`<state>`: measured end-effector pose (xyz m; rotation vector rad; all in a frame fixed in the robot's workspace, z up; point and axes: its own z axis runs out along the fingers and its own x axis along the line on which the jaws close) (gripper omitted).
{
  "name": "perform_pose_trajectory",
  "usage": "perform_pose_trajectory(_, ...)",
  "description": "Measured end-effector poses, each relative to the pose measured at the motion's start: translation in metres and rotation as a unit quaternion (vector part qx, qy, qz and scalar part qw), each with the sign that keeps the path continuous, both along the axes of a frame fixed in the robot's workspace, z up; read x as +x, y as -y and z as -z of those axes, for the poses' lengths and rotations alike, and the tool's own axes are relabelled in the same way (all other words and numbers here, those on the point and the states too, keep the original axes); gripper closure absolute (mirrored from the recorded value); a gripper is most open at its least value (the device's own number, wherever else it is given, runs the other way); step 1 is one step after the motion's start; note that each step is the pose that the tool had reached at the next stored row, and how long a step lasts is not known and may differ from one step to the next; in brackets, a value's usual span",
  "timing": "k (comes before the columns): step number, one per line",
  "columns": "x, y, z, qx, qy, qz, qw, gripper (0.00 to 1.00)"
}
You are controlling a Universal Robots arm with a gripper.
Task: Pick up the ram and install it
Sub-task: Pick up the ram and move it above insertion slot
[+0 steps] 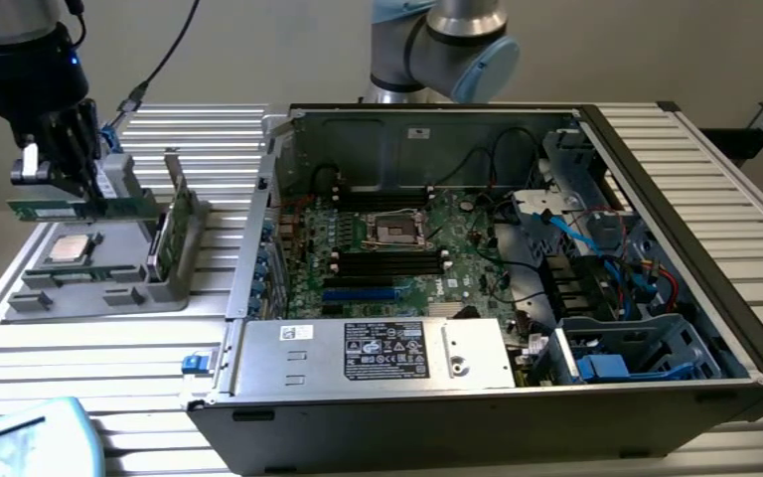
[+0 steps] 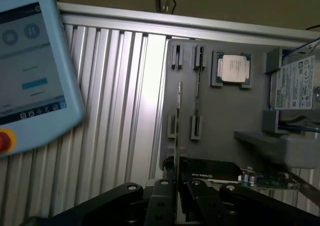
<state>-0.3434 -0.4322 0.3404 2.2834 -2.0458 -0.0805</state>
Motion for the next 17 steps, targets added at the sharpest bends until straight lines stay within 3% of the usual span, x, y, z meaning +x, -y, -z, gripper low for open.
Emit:
perform_pose_trajectory(10,0.04,0.0,-0.0294,0.0003,-0.0035,0.0,1.0,0.85)
perform_pose_trajectory(17,0.068,0.0,-0.0425,0.0003,-0.0064,-0.001,1.0,0.85)
